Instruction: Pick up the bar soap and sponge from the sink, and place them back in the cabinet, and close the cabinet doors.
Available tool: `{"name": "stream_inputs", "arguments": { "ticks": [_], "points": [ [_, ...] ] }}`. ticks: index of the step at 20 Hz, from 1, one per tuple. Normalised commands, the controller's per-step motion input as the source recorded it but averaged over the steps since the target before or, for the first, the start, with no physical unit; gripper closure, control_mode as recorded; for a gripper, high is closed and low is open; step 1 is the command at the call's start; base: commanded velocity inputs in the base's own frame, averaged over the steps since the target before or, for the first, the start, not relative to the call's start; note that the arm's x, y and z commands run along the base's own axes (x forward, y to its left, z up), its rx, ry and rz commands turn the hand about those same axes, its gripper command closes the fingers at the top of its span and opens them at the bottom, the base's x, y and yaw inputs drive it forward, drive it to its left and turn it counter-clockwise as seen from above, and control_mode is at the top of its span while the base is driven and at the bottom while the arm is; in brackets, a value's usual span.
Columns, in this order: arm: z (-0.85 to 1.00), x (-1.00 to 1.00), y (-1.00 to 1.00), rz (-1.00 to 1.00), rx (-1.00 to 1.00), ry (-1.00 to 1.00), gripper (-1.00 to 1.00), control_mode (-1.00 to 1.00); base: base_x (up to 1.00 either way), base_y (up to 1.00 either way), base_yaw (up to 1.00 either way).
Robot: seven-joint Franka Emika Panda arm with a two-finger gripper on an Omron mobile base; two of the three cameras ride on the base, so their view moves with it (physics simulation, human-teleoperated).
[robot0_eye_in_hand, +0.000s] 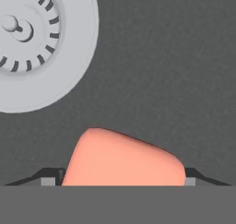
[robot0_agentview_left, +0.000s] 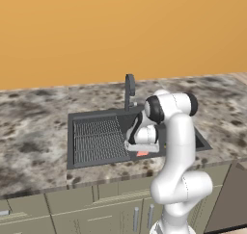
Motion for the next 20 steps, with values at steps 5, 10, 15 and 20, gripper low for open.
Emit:
{"name": "stream_inputs", "arguments": {
  "ticks": [5,10,15,20],
  "points": [
    [0.28,0.0,0.0,0.0,0.0,0.0,1.0,-1.0,0.0,0.0,0.0],
    [0.3,0.0,0.0,0.0,0.0,0.0,1.0,-1.0,0.0,0.0,0.0],
    [0.28,0.0,0.0,0.0,0.0,0.0,1.0,-1.0,0.0,0.0,0.0],
    [0.29,0.0,-0.01,0.0,0.0,0.0,1.0,-1.0,0.0,0.0,0.0]
  ]
}}
